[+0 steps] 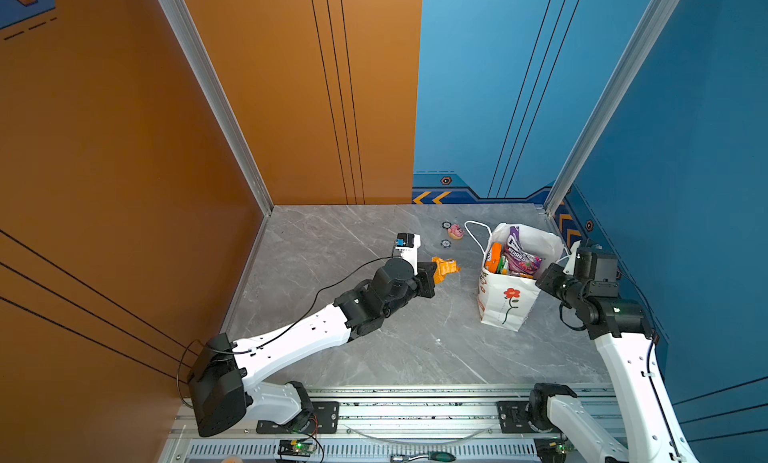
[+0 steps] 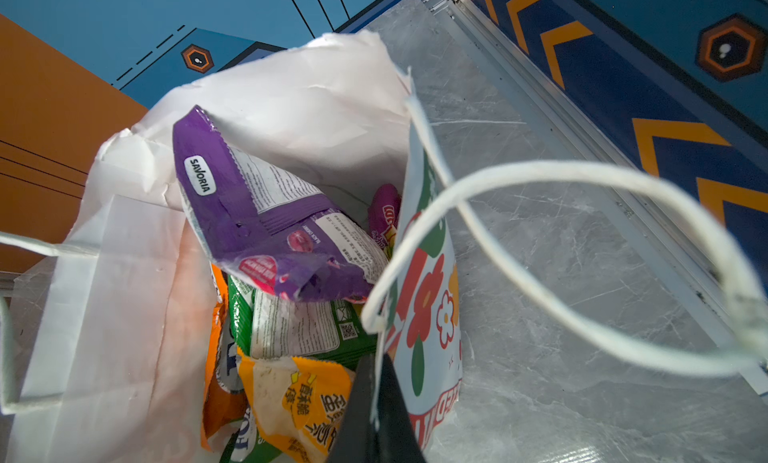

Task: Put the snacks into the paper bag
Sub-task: 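Lift the orange wafer packet with the left gripper off the table, then carry the wafer packet with the left gripper over the paper bag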

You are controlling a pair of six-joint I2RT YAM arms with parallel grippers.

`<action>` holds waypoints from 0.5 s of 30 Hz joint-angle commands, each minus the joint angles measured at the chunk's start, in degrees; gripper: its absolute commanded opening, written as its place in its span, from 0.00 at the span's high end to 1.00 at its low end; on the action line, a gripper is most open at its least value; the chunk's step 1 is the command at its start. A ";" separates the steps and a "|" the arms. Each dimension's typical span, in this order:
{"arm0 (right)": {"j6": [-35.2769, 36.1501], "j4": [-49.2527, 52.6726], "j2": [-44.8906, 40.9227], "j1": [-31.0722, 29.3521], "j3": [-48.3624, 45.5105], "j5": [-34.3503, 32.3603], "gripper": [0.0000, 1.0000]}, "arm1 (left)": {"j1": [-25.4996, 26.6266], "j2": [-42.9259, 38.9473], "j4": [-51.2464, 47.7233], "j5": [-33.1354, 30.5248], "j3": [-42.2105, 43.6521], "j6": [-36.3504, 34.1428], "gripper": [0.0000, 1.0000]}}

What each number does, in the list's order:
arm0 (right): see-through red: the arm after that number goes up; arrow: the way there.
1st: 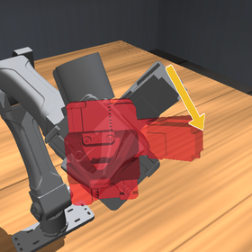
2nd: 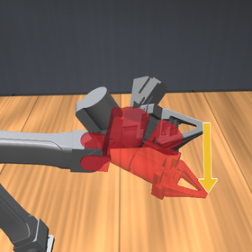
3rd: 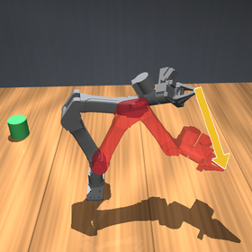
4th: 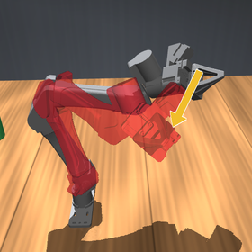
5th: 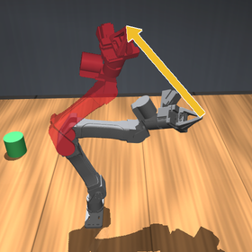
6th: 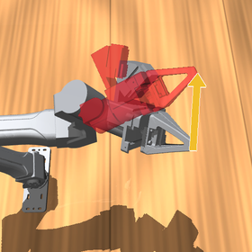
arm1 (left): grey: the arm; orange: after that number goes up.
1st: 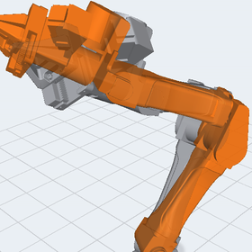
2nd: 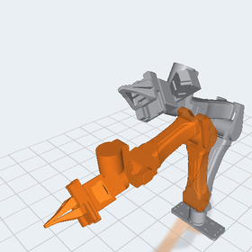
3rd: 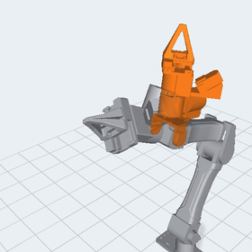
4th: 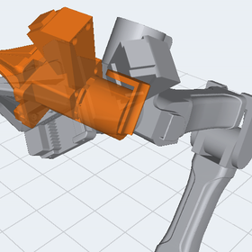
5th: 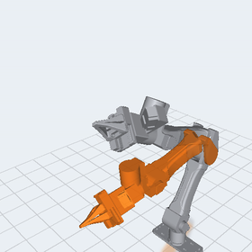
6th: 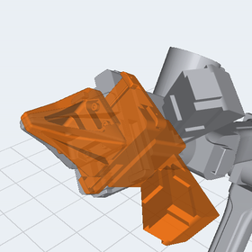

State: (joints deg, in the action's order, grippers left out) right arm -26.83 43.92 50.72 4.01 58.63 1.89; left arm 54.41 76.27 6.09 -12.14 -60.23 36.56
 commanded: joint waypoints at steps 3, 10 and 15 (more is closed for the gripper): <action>0.73 0.95 -1.05 -0.18 -0.10 0.13 1.00 | -0.05 0.18 -2.81 -1.26 -5.99 -5.24 1.00; 0.81 1.00 -1.24 -0.14 -0.22 0.28 1.00 | 0.96 6.13 -9.77 -1.17 -18.00 -8.98 1.00; 0.81 0.90 -1.14 -0.22 -0.22 0.42 1.00 | 1.98 14.20 -17.96 1.05 -30.04 -11.47 1.00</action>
State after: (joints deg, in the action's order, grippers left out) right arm -26.83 43.92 50.68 4.01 58.63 1.91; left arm 55.46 87.09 -5.17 -12.56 -85.12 28.23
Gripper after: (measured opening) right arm 0.046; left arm 0.045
